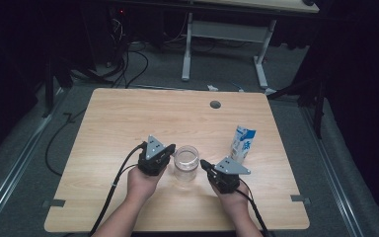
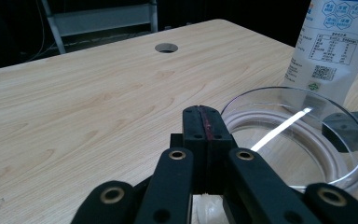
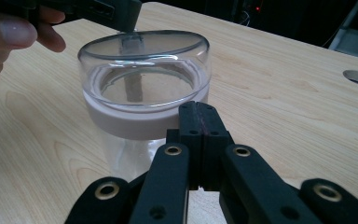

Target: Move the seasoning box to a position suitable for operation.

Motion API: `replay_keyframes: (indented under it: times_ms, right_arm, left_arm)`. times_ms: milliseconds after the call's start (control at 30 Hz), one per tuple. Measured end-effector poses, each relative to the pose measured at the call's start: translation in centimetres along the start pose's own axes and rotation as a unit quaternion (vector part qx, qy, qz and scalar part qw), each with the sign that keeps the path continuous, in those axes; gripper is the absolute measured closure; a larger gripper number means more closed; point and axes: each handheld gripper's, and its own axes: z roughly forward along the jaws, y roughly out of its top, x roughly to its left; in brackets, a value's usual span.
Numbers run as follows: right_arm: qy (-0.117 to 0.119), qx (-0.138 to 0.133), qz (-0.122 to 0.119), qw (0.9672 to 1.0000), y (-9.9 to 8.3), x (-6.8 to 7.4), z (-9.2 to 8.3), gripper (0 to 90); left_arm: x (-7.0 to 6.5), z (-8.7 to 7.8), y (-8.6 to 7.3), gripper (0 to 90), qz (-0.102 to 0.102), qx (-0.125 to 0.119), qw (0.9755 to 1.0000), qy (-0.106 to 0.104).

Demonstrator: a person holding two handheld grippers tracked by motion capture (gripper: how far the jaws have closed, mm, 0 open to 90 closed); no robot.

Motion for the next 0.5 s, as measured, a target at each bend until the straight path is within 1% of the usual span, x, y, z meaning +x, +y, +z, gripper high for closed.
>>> replay_keyframes:
  times_ms: [300,433,467,500]
  right_arm:
    - [0.004,0.005,-0.01,0.9999,0.02,0.27,0.12,90.0]
    - [0.005,-0.001,-0.011,0.9999,0.23,0.45,-0.02,90.0]
    - [0.006,-0.002,-0.009,0.9999,0.28,0.51,-0.05,90.0]
    - [0.006,-0.005,-0.011,0.9999,0.37,0.53,-0.14,90.0]
  left_arm:
    - [-0.02,-0.04,0.0,90.0,0.003,0.001,1.0,-0.001]
    - [0.01,-0.16,0.06,90.0,0.001,0.005,1.0,0.001]
    - [-0.04,-0.3,0.06,90.0,0.0,0.003,1.0,0.002]
    - [-0.09,-0.45,0.03,89.9,0.001,-0.001,1.0,0.004]
